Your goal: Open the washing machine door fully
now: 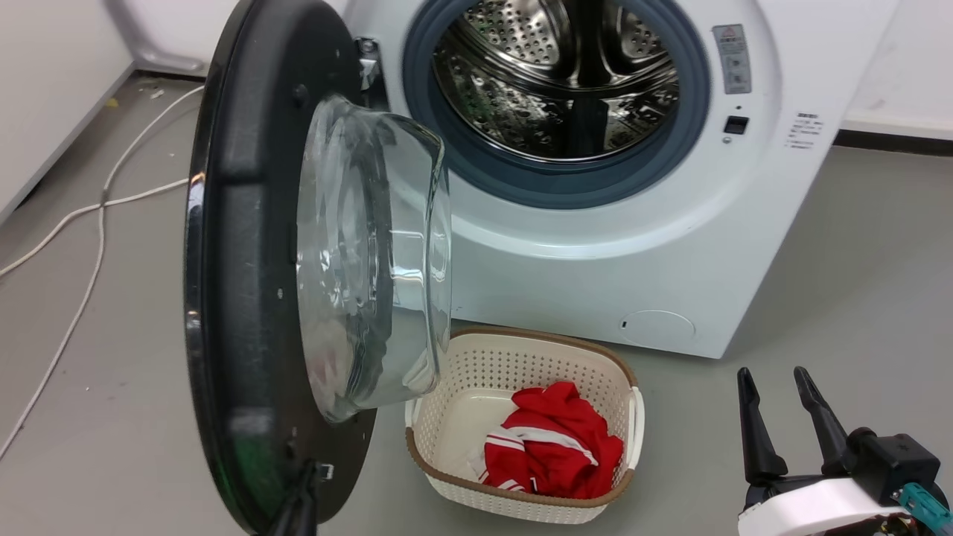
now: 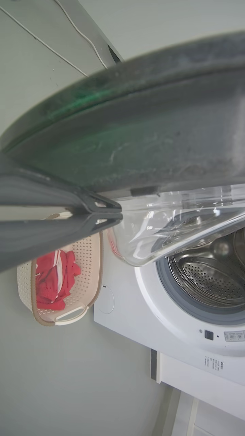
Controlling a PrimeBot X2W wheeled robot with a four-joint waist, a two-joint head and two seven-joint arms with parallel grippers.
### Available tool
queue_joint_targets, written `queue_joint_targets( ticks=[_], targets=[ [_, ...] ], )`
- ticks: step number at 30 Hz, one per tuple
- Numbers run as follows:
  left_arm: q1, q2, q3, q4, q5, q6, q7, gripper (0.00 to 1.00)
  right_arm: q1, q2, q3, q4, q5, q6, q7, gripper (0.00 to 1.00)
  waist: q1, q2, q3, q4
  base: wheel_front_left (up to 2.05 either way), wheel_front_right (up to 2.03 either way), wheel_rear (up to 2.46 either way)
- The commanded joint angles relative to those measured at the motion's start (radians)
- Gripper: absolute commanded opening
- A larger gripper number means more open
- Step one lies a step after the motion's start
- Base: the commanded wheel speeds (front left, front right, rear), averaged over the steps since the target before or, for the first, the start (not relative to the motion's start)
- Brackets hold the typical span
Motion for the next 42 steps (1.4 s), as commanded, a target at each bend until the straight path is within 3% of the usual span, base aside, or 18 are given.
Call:
queue_joint_targets(
  ticks=[1, 12, 20, 31, 36, 42],
  targets=[
    [0.012, 0.027, 0.041, 0.002, -0.014, 0.014, -0.006, 0.00, 0.003, 0.002, -0.002, -0.005, 0.001, 0.000, -0.004, 1.00, 0.0000, 0.0000, 0.007, 0.031, 0.00, 0.00, 0.00],
    [-0.060, 0.102, 0.231, 0.065, -0.083, 0.054, -0.019, 0.00, -0.038, 0.002, 0.007, -0.012, -0.008, 0.000, -0.002, 1.00, 0.0000, 0.0000, 0.057, 0.030, 0.00, 0.00, 0.00],
    [-0.135, 0.153, 0.386, 0.165, -0.159, 0.049, -0.025, 0.00, -0.063, 0.002, 0.007, -0.023, -0.021, 0.000, 0.004, 1.00, 0.0000, 0.0000, 0.104, 0.002, 0.00, 0.00, 0.00],
    [-0.314, 0.251, 0.617, 0.380, -0.172, -0.038, -0.025, 0.00, -0.115, 0.002, 0.002, -0.057, -0.047, 0.000, 0.022, 1.00, 0.0000, 0.0000, 0.183, -0.044, 0.00, 0.00, 0.00],
    [-0.381, 0.268, 0.669, 0.477, -0.145, -0.095, -0.024, 0.00, -0.126, 0.002, -0.001, -0.070, -0.057, 0.000, 0.028, 1.00, 0.0000, 0.0000, 0.202, -0.055, 0.00, 0.00, 0.00],
    [-0.428, 0.272, 0.726, 0.543, -0.101, -0.123, -0.024, 0.00, -0.129, 0.002, 0.002, -0.081, -0.071, 0.000, 0.037, 1.00, 0.0000, 0.0000, 0.208, -0.062, 0.00, 0.00, 0.00]
  ],
)
